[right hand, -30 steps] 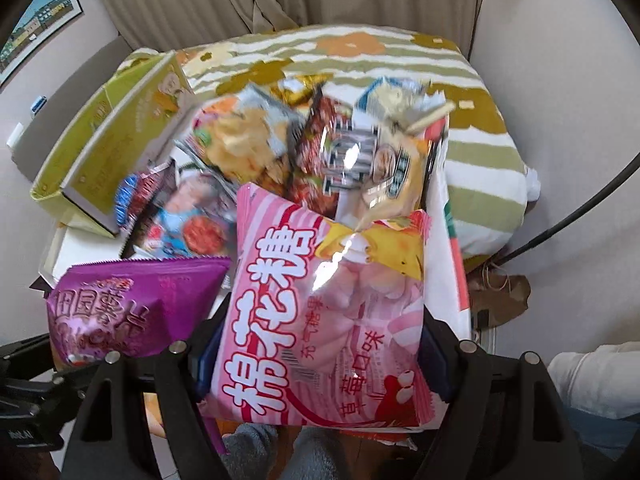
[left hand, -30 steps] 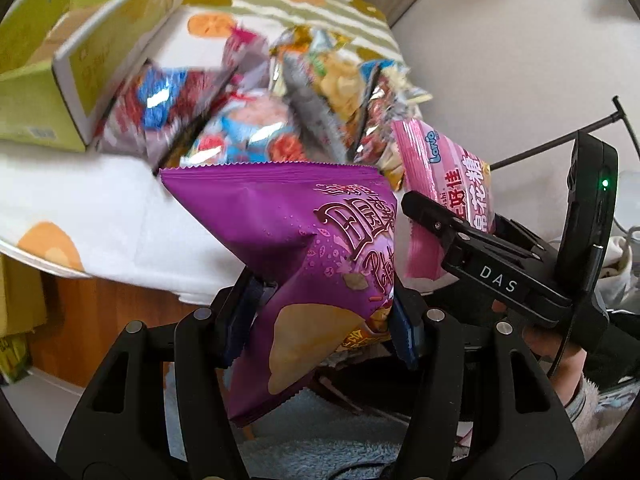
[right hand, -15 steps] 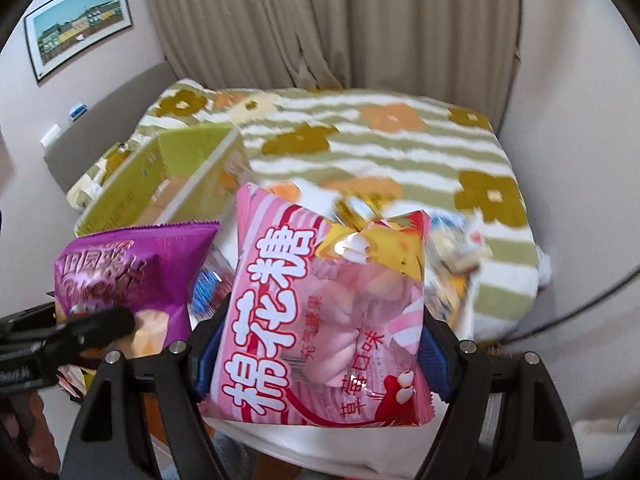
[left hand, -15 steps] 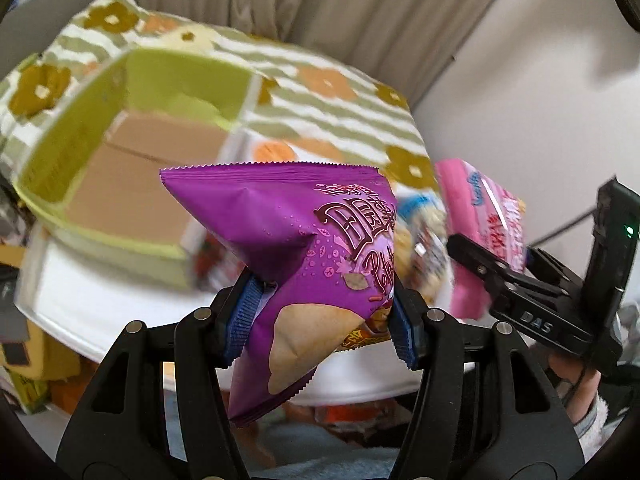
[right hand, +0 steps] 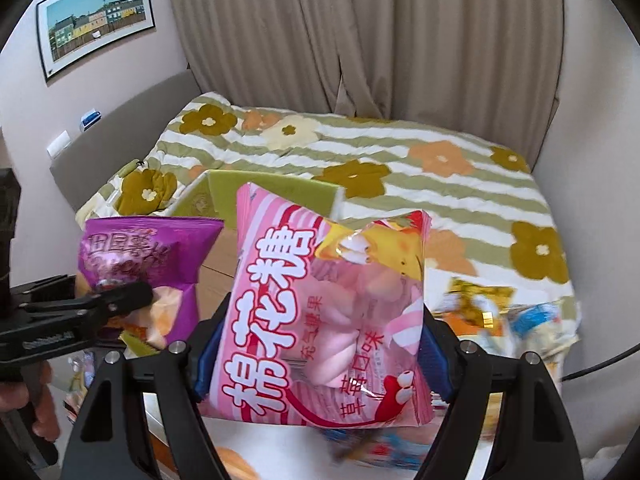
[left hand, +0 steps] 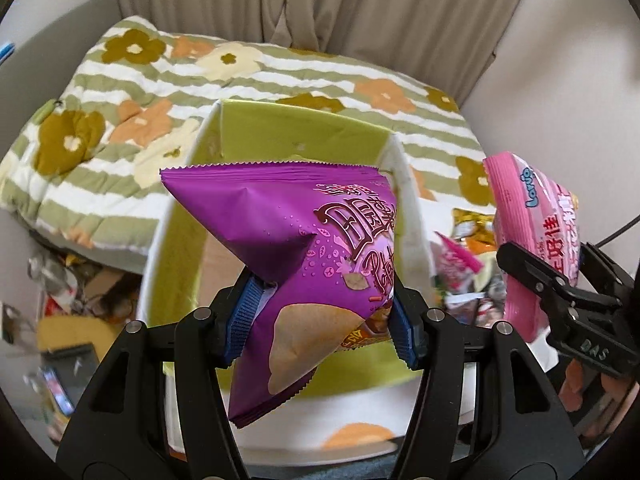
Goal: Organize snacks
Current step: 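Carry both bags over the box and open both tools to drop them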
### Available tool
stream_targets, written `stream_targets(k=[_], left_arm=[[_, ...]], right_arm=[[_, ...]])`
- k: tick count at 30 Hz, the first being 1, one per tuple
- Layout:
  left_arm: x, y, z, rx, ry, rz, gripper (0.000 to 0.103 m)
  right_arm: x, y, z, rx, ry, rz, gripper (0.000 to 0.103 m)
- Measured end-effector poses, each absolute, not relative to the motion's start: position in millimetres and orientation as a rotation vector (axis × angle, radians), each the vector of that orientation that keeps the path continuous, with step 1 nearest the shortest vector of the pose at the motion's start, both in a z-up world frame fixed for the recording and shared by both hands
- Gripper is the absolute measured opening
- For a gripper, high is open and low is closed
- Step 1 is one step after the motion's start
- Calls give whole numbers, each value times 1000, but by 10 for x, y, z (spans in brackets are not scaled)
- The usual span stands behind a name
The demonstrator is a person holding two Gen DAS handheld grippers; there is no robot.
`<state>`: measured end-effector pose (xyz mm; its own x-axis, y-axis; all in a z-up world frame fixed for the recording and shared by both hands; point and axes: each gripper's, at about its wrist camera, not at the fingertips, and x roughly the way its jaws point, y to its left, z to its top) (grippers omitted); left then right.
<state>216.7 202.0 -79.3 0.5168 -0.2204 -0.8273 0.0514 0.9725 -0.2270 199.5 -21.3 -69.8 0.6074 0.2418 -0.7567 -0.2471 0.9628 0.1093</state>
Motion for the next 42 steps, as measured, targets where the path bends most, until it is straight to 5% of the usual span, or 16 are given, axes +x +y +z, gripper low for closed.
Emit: stream_targets(k=[5,6,7,9,29,32,34,42], left_arm=[[2524,2235,-1015,-143,1053,-224,58],[2568,2241,-1045,-122,1055,-228,68],[2604,2248,-1077,-95,1059,-217,89],[2598,2271,-1099,-71,1044,-191,103],[2013,2919,-816,-186,937,30,103],[1940,2936,-862,-183,944,49,103],[1905,2937,-893,-183,951,55,103],[1769,2950,-1009,-181,986,52,103]], right_arm=[[2122,194,-825,-2,906,247,76],[2144,242,-850,3,914,242,76],[2160,291,-883,7,923,237,76],[2185,349,-938,18,937,235,76],[2296,956,-1366,-113,1017,444,78],[2309,986,-1473,-104,1050,472,85],[2298,987,-1522,-92,1053,488,103],[2157,958,-1533,-113,1038,490,103]])
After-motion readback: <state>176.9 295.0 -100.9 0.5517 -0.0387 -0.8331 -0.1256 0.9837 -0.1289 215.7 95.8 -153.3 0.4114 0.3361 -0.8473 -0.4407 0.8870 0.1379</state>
